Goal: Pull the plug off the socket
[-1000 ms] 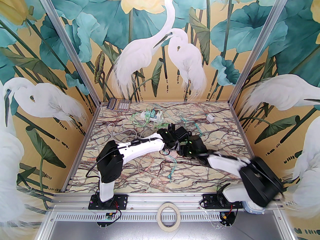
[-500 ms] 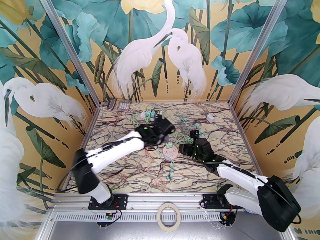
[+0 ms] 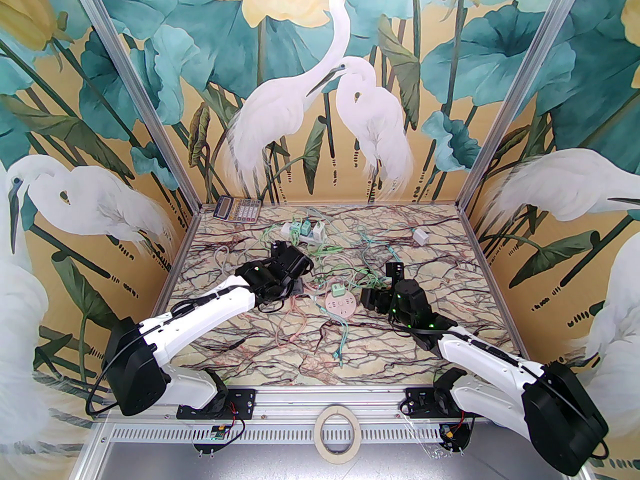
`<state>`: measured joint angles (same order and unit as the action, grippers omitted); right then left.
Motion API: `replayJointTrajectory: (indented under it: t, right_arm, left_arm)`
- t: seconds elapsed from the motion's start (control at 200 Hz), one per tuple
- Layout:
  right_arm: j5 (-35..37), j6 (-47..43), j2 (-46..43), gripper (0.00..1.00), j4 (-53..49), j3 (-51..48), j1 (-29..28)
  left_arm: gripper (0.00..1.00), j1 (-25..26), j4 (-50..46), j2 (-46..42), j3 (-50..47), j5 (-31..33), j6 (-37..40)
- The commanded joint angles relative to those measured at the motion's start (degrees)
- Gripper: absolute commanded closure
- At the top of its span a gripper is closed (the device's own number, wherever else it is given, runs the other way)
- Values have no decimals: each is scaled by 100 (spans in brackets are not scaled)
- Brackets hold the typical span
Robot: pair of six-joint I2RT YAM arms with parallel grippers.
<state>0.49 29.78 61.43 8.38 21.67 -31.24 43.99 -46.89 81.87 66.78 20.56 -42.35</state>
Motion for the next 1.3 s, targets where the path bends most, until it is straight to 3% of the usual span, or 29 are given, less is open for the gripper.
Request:
replayJointTrajectory:
  t: [0.0, 0.18, 0.26, 0.275, 0.49, 0.64, 0.755, 1.025, 1.295]
  right_arm:
    - [265, 47, -104, 24, 32, -72, -13]
    - [939, 129, -707, 23, -167, -255, -14]
    - [1437, 225, -1148, 19, -350, -378, -13]
    - [1557, 244, -1275, 14, -398, -415, -21]
    - [2781, 458, -2705, 8, -1041, -745, 5]
    - [3226, 518, -3641, 5, -1414, -934, 13]
    - [3338, 515, -4073, 5, -1538, -1024, 22]
    - [3317, 520, -3969, 3, -1511, -998, 16]
    - [3311, 519, -3910, 3, -1498, -993, 22]
  left_arm:
    - [84, -1, 354, 391, 626, -190, 294]
    - [84, 17, 256, 1548, 2133, -493, 779]
    - [84, 109, 210, 2140, 2841, -637, 970]
    - [84, 146, 203, 2267, 3011, -646, 1007]
    - [82, 622, -59, 4119, 5172, -1069, 1469]
    - [78, 902, -180, 5296, 6495, -1521, 1646]
    - [76, 1053, 20, 5928, 6961, -1812, 1666]
    - [56, 1132, 370, 6267, 7000, -2253, 1881]
    - [15, 1105, -215, 5599, 6596, -1487, 2309]
